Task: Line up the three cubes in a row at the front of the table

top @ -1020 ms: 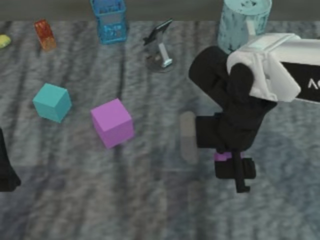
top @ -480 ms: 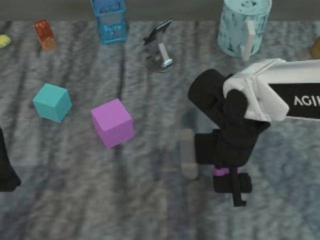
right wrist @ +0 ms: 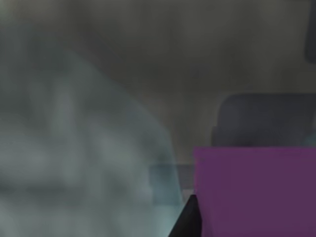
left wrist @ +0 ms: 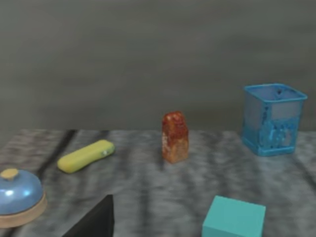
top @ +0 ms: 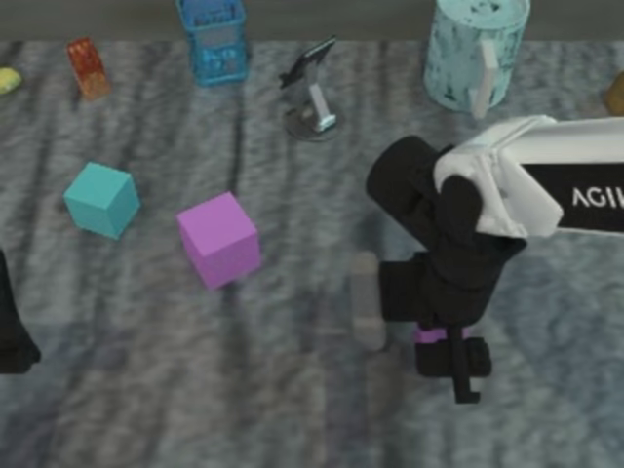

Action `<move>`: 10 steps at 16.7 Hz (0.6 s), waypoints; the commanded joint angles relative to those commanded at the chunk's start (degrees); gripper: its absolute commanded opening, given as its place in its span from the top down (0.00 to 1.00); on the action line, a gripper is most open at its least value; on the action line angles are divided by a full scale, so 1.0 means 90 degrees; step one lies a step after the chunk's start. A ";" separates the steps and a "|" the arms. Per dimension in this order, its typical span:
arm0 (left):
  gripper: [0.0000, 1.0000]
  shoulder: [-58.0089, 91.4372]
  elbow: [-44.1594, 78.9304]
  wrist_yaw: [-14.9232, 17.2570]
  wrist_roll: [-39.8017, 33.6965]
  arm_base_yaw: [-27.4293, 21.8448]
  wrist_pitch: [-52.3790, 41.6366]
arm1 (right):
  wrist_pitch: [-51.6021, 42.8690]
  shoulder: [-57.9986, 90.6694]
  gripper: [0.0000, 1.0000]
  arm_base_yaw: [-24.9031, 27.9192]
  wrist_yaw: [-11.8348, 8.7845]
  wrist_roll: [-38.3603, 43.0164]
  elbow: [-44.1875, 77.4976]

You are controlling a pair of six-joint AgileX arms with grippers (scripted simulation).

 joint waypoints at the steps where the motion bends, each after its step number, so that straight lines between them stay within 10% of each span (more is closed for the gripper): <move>1: 0.00 0.0000 0.0000 0.0000 0.0000 0.0000 0.0000 | 0.0000 0.0000 0.32 0.0000 0.0000 0.0000 0.0000; 5: 0.00 0.0000 0.0000 0.0000 0.0000 0.0000 0.0000 | 0.0000 0.0000 0.02 0.0000 0.0000 0.0000 0.0000; 10: 0.00 0.0000 0.0000 0.0000 0.0000 0.0000 0.0000 | 0.0000 0.0000 0.00 0.0000 0.0000 0.0000 0.0000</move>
